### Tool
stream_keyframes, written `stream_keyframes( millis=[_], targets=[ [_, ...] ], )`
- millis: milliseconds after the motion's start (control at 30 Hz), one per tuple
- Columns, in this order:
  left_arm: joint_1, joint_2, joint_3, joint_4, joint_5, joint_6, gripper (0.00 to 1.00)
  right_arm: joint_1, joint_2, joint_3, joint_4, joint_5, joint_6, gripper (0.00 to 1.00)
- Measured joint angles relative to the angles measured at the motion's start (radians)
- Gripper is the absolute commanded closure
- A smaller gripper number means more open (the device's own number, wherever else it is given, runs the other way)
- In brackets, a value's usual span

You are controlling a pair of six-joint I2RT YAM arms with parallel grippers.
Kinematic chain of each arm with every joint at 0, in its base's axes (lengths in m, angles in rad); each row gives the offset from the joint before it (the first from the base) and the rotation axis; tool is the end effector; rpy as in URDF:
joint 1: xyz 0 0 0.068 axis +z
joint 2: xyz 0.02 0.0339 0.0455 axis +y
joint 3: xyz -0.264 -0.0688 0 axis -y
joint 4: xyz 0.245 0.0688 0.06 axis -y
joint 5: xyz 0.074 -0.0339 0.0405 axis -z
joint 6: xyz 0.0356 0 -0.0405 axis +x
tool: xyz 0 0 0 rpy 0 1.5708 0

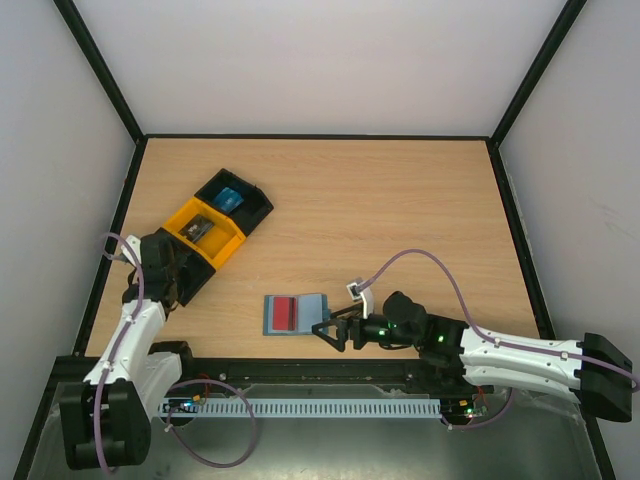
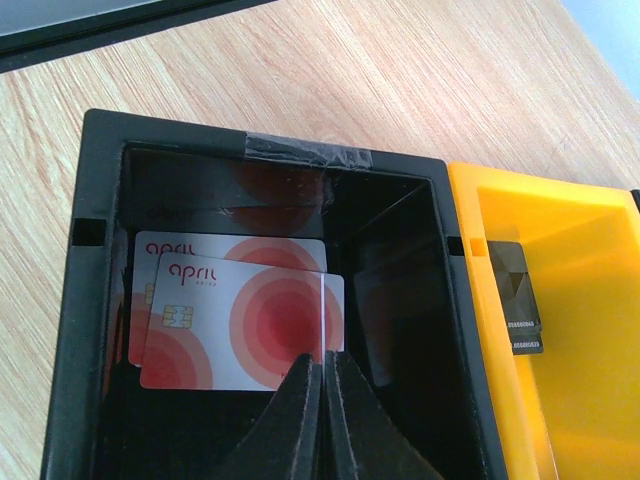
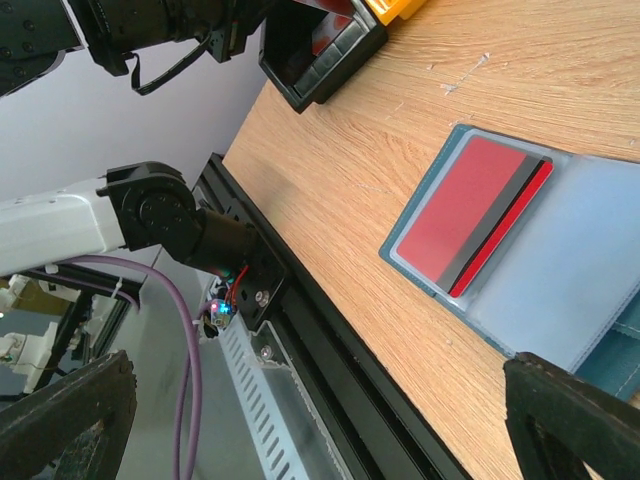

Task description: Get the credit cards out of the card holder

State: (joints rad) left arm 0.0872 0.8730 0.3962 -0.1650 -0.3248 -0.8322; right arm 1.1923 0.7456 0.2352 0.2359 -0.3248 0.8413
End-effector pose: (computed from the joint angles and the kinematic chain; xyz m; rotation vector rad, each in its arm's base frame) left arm 0.1802 0.0272 0.1922 -1.1211 1.8635 -0.0645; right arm 0.0533 0.1648 0.1961 -0.6513 2.1134 1.6026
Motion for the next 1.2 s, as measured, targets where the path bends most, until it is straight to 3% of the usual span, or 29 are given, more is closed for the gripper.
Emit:
stream_keyframes(
  millis=[467, 1200],
  targets=[
    [0.006, 0.094, -0.005, 0.105, 0.007, 0.018, 0.97, -0.008, 0.014, 0.016, -0.008, 0.0, -0.008, 0.02],
    [0.016, 0.096, -0.021, 0.129, -0.058, 0.013, 0.96, -0.017, 0.008, 0.016, -0.022, 0.0, -0.008, 0.02]
  ],
)
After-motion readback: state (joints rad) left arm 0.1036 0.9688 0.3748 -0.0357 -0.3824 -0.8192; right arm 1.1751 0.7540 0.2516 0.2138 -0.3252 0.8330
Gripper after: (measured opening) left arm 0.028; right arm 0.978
